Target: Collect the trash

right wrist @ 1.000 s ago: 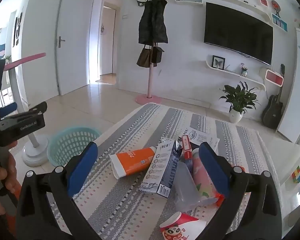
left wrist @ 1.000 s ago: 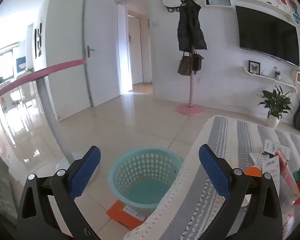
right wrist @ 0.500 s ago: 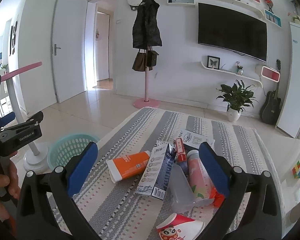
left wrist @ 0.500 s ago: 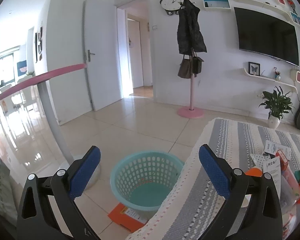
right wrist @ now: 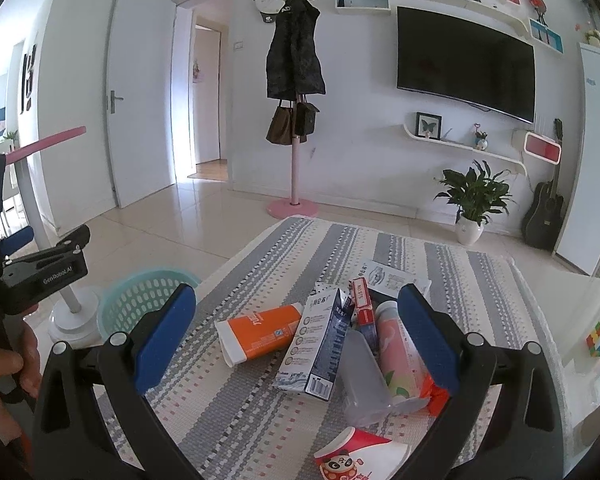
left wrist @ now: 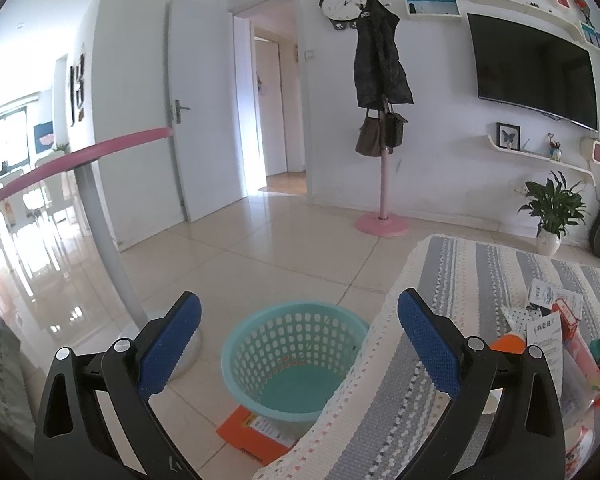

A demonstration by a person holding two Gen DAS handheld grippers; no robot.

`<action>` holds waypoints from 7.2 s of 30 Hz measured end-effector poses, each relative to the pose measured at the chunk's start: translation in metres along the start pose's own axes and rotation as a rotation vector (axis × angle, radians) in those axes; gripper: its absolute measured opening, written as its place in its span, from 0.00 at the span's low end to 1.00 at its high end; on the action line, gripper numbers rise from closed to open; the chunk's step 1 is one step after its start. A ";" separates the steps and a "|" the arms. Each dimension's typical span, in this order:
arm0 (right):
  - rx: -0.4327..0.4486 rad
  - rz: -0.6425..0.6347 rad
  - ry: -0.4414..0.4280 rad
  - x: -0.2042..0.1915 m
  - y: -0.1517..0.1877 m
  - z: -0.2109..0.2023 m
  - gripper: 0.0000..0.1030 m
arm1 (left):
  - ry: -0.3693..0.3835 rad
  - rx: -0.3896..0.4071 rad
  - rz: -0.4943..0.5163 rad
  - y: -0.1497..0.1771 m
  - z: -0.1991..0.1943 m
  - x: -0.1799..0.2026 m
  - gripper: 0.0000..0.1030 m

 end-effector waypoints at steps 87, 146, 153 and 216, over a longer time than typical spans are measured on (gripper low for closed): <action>-0.222 0.324 0.259 0.155 0.056 0.000 0.60 | 0.678 -0.450 0.668 0.105 0.077 0.207 0.73; -0.538 0.116 -0.332 -0.183 0.005 0.250 0.25 | 0.485 -0.527 -0.257 -0.002 0.261 -0.063 0.36; -0.617 0.134 -0.338 -0.190 0.030 0.274 0.31 | 0.458 -0.578 -0.264 0.018 0.279 -0.080 0.38; -0.385 0.339 0.144 0.135 0.060 0.090 0.49 | 0.717 -0.752 0.244 0.103 0.116 0.252 0.57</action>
Point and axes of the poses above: each gripper's, at about its wrist camera, not at the fingertips, and z roughly the way its jaws point, x to its right, y to its underside, the point moved 3 cm from there along z, roughly the way its jaws point, and after that the axes turned 6 degrees about -y, right-handed, at the moved point
